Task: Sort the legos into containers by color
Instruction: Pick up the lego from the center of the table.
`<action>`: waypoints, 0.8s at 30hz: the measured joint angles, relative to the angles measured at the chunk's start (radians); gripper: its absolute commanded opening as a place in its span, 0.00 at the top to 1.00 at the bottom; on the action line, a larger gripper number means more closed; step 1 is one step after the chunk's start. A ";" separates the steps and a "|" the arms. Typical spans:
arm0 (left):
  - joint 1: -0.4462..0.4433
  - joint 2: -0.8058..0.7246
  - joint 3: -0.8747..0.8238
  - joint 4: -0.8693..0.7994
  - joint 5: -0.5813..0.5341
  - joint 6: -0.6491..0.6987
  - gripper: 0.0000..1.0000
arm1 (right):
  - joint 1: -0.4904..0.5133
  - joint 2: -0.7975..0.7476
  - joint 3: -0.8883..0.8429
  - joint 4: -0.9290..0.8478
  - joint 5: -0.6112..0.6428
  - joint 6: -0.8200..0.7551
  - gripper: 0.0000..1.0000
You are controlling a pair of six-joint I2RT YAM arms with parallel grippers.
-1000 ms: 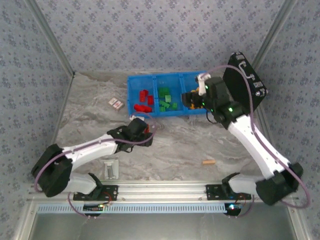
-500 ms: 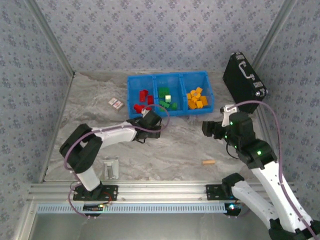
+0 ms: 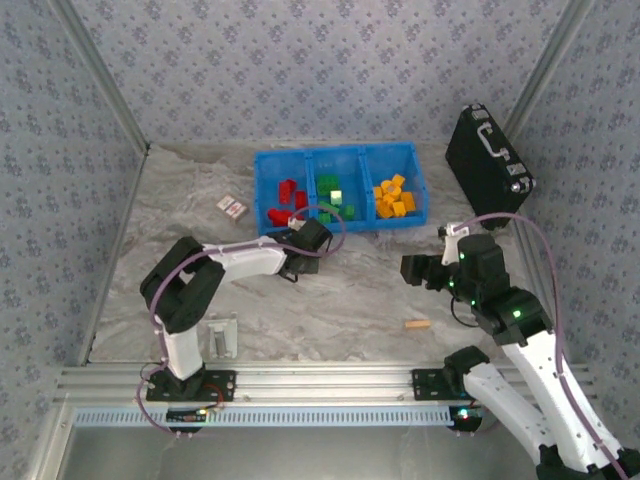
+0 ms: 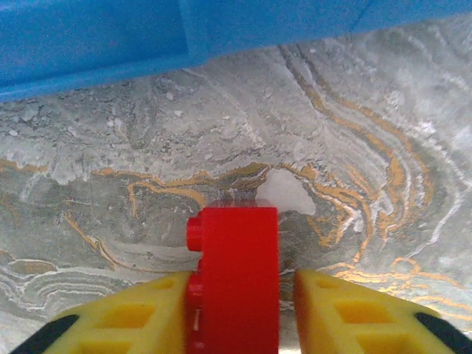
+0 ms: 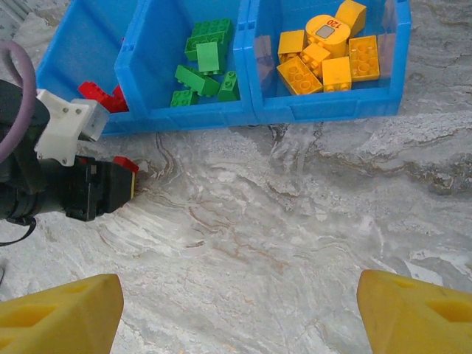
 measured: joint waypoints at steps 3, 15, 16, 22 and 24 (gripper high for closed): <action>0.000 0.011 0.000 -0.012 0.000 -0.005 0.66 | -0.010 0.007 -0.001 0.002 -0.008 0.000 0.16; 0.000 0.009 0.000 -0.023 -0.008 -0.012 0.80 | -0.032 0.055 -0.016 0.029 -0.030 -0.008 0.16; 0.000 0.008 0.000 -0.027 -0.008 -0.012 0.80 | -0.034 0.061 -0.016 0.032 -0.031 -0.008 0.16; 0.000 -0.070 0.002 -0.094 -0.032 0.013 0.80 | -0.043 0.101 -0.016 0.067 -0.048 -0.023 0.16; 0.000 -0.118 0.015 -0.127 -0.044 0.027 0.80 | -0.046 0.116 -0.016 0.084 -0.050 -0.030 0.16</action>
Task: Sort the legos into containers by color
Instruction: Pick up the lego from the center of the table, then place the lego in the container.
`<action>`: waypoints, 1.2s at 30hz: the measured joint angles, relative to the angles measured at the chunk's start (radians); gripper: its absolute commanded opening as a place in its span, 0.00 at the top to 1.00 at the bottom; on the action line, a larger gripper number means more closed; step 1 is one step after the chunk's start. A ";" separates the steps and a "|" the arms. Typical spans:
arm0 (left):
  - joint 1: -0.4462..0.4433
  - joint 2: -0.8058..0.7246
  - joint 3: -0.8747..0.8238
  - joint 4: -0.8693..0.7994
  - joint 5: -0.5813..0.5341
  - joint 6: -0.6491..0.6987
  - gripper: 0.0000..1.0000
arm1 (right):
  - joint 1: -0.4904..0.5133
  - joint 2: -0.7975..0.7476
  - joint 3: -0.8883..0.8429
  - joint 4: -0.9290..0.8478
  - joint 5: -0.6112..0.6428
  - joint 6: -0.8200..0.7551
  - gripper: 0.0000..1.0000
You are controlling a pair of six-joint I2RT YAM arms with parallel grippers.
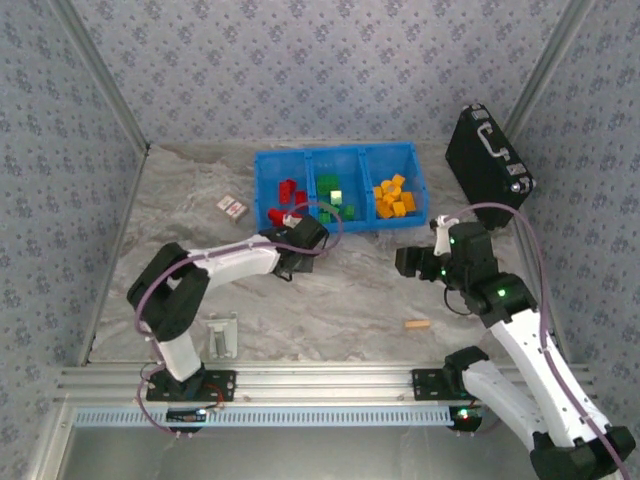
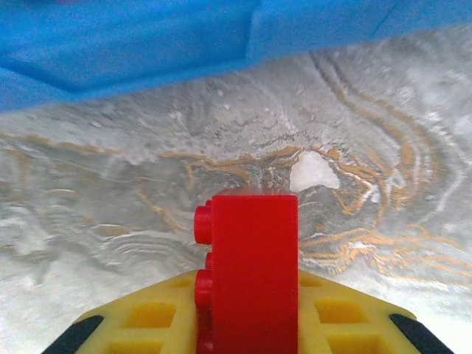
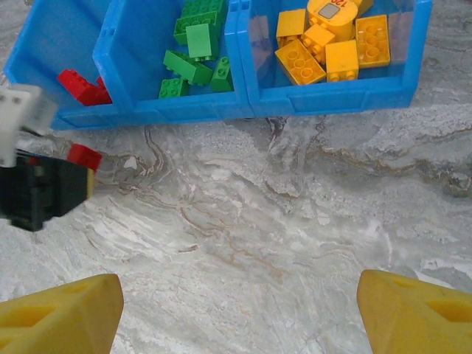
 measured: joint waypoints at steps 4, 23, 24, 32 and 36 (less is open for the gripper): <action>0.000 -0.097 0.058 -0.060 -0.026 0.034 0.80 | -0.002 0.022 0.000 0.034 -0.013 -0.006 0.16; 0.293 -0.083 0.355 -0.031 0.087 0.206 0.79 | -0.010 0.056 -0.035 0.102 -0.062 -0.016 0.14; 0.301 -0.061 0.365 -0.019 0.101 0.212 0.79 | -0.011 0.059 -0.037 0.106 -0.065 -0.015 0.14; 0.329 0.137 0.443 0.055 0.220 0.224 0.80 | -0.013 0.127 -0.080 0.155 -0.103 -0.010 0.14; 0.353 0.201 0.450 0.076 0.259 0.214 0.79 | -0.013 0.145 -0.085 0.168 -0.129 -0.008 0.13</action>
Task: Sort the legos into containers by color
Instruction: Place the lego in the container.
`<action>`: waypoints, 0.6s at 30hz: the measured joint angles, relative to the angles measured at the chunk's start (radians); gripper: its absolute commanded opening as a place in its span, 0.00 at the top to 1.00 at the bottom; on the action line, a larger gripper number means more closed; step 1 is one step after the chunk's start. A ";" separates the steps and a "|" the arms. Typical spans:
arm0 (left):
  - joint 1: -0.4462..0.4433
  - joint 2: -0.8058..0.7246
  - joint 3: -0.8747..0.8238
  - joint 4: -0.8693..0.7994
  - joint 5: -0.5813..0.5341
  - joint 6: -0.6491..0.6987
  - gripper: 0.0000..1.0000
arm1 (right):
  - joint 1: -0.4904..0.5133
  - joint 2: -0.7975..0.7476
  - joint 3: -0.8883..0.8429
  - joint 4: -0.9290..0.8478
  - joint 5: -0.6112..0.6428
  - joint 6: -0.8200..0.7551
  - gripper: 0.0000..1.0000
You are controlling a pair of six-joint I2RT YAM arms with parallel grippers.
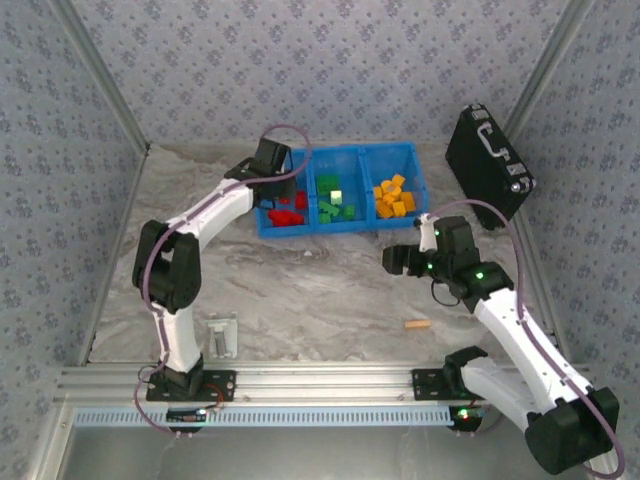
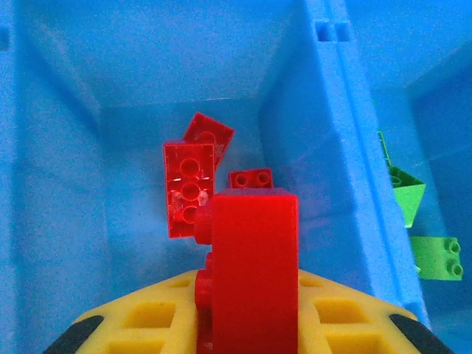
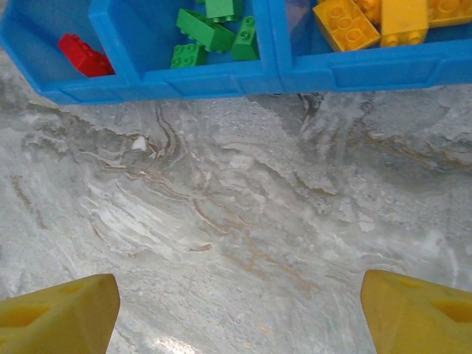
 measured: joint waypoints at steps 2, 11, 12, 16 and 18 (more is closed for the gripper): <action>0.008 0.043 0.017 0.014 0.014 -0.003 0.78 | 0.000 0.016 0.000 0.008 -0.016 0.001 0.13; 0.012 0.159 0.119 0.014 0.048 -0.002 0.74 | 0.000 0.047 -0.017 0.037 -0.034 0.001 0.13; 0.012 0.165 0.127 0.017 0.052 -0.002 0.72 | 0.000 0.047 -0.018 0.037 -0.034 0.001 0.13; 0.012 0.183 0.135 0.019 0.055 -0.003 0.65 | -0.001 0.039 -0.018 0.031 -0.034 0.000 0.12; 0.012 0.192 0.136 0.019 0.055 -0.003 0.60 | -0.002 0.032 -0.019 0.028 -0.034 0.000 0.13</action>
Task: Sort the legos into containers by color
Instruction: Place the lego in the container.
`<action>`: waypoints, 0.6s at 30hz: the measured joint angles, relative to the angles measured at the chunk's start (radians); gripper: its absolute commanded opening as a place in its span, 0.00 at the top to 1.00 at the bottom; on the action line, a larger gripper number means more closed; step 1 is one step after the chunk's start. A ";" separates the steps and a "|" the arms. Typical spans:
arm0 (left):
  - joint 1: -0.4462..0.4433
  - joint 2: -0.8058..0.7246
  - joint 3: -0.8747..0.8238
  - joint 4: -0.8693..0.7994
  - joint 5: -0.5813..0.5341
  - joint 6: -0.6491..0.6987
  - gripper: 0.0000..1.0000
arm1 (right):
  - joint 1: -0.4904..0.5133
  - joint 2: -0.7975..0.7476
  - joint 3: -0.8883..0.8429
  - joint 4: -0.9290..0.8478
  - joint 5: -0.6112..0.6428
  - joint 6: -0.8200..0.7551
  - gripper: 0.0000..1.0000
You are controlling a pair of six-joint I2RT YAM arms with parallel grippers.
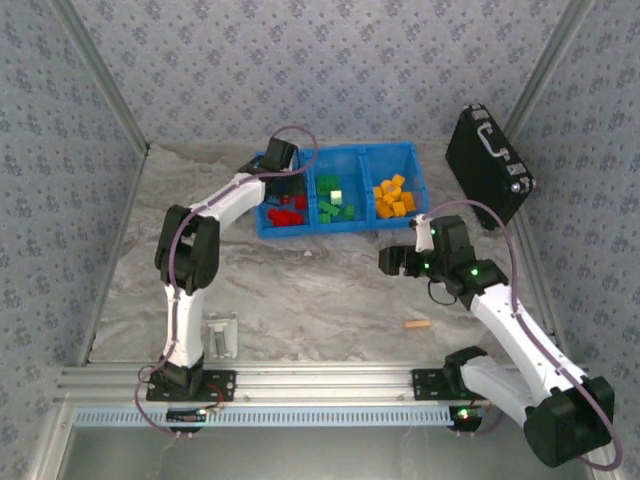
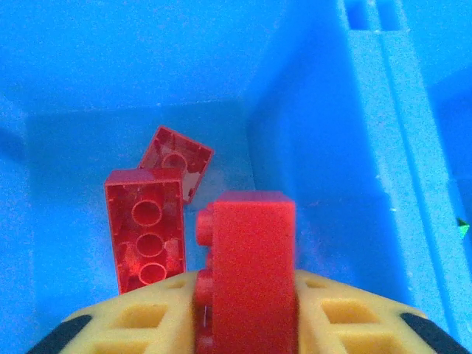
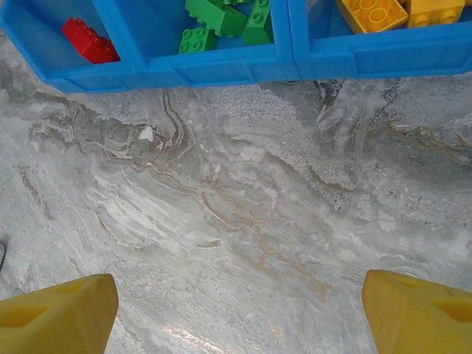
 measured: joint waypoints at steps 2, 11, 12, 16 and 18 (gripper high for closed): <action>0.000 0.011 0.004 -0.003 -0.003 -0.001 0.57 | 0.000 -0.003 0.000 -0.001 0.000 0.000 0.12; 0.003 0.009 0.003 -0.027 -0.007 0.020 0.51 | -0.011 0.006 -0.008 0.002 0.000 0.000 0.11; 0.003 -0.003 0.000 -0.035 -0.010 0.026 0.50 | -0.015 0.007 -0.008 0.002 0.000 0.000 0.11; 0.002 -0.164 -0.061 -0.088 -0.048 0.064 0.46 | -0.033 0.018 -0.008 0.014 0.002 0.001 0.08; 0.002 -0.319 -0.120 -0.098 -0.085 0.082 0.43 | -0.037 0.025 -0.008 0.021 0.010 0.001 0.07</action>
